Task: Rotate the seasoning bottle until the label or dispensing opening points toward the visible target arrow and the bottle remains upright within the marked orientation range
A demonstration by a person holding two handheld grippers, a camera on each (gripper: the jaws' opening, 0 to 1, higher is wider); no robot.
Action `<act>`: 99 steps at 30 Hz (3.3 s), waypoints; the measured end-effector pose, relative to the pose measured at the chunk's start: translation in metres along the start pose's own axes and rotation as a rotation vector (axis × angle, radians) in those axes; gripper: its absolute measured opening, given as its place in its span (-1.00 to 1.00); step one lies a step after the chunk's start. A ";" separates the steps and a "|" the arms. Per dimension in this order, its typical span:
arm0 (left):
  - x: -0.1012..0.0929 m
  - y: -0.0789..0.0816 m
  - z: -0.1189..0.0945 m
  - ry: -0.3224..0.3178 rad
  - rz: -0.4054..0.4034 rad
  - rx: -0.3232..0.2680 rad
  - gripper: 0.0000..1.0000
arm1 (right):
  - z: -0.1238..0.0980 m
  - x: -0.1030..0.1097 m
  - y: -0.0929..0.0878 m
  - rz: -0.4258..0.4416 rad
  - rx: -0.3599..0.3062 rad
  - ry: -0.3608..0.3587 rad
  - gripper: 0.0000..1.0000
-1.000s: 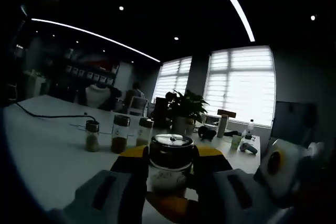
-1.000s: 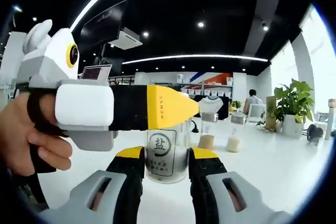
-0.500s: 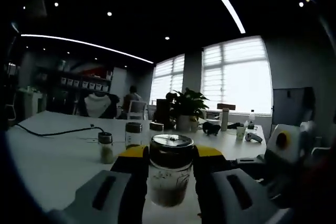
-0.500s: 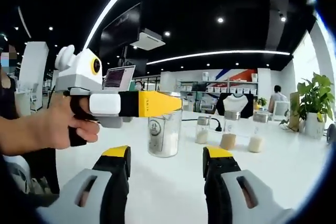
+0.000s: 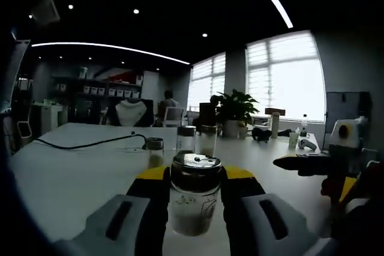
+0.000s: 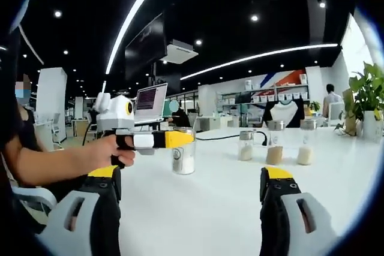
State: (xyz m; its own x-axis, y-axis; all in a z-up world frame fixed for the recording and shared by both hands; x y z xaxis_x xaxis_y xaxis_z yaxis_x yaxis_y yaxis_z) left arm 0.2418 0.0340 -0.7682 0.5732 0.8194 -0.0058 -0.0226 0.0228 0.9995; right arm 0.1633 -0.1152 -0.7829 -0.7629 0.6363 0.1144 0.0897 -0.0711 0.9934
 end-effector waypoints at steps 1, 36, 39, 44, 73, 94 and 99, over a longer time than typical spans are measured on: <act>0.001 -0.002 -0.001 0.004 0.000 0.007 -0.31 | -0.002 -0.002 0.000 0.001 0.008 -0.010 0.99; 0.024 -0.030 -0.031 0.072 -0.003 0.035 -0.30 | -0.024 -0.022 -0.018 0.041 0.036 -0.091 0.93; 0.023 -0.030 -0.031 0.066 -0.003 0.031 -0.30 | -0.025 -0.023 -0.020 0.043 0.041 -0.094 0.93; 0.024 -0.030 -0.028 0.045 -0.009 0.023 -0.30 | -0.027 -0.024 -0.021 0.053 0.039 -0.099 0.91; 0.022 -0.033 0.006 0.010 -0.018 -0.002 -0.30 | -0.031 -0.032 -0.029 0.059 0.052 -0.137 0.90; 0.027 -0.033 0.014 -0.139 -0.018 0.006 -0.30 | -0.034 -0.034 -0.029 0.059 0.053 -0.147 0.89; 0.028 -0.033 0.015 -0.164 -0.022 0.011 -0.30 | -0.034 -0.035 -0.030 0.058 0.056 -0.147 0.89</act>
State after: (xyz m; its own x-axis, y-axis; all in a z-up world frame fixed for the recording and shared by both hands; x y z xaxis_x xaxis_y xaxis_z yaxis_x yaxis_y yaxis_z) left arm 0.2709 0.0480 -0.8007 0.6999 0.7139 -0.0229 -0.0003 0.0324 0.9995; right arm 0.1653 -0.1611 -0.8163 -0.6539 0.7382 0.1656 0.1690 -0.0708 0.9831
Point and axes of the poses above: the point that each gripper's makers call its tool centre point, and the gripper's own axes: z roughly forward along the fingers, x roughly to its left, y roughly out of its top, the point moved 4 cm from there along -z, roughly backward along the fingers, and after that the axes turned 5 degrees about z, right-handed, at the moved point
